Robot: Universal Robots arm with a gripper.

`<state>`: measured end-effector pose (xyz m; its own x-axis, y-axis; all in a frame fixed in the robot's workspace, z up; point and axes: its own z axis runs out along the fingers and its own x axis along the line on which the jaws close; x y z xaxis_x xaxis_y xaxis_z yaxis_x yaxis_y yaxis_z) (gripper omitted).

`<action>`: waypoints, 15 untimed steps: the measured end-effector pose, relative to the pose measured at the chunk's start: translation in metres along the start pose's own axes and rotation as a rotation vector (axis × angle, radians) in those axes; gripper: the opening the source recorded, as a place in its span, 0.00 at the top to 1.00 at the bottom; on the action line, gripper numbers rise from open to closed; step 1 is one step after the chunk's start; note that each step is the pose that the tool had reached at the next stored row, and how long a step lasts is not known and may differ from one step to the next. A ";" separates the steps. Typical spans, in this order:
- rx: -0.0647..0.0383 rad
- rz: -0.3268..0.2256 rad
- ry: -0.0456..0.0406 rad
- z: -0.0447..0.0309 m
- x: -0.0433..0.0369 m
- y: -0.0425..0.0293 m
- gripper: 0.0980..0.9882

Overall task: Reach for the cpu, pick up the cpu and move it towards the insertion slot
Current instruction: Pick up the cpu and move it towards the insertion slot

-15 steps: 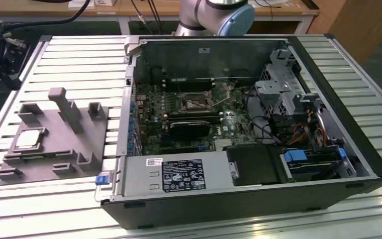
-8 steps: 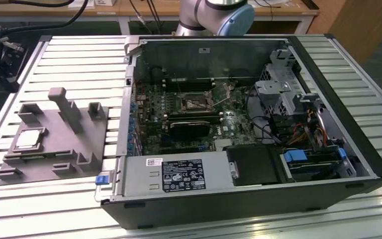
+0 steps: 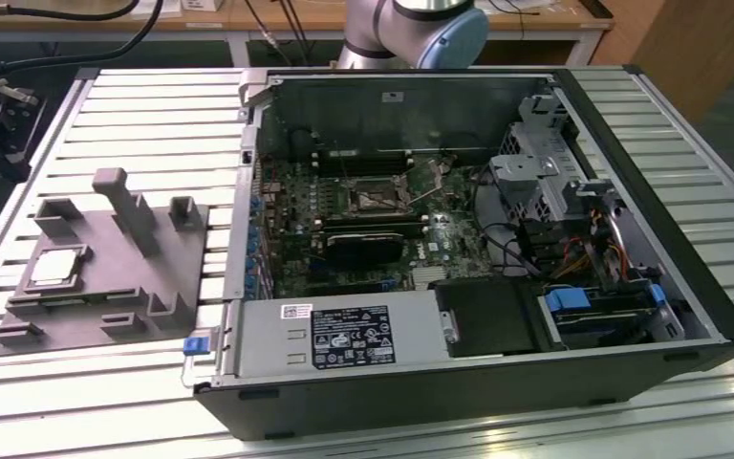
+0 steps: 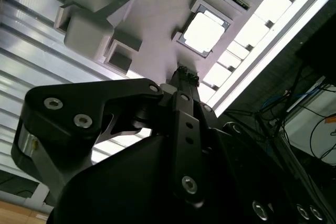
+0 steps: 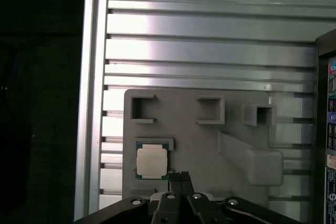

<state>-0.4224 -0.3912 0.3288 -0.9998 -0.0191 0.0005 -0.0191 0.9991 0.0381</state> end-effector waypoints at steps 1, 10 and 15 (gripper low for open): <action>0.000 0.000 -0.0002 0.0011 0.0007 -0.0002 0.99; 0.000 0.000 -0.0001 0.0133 0.0036 -0.0033 0.99; 0.000 0.000 0.0000 0.0196 0.0039 -0.0059 0.99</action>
<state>-0.4262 -0.3964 0.3090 -0.9998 -0.0191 0.0006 -0.0191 0.9991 0.0381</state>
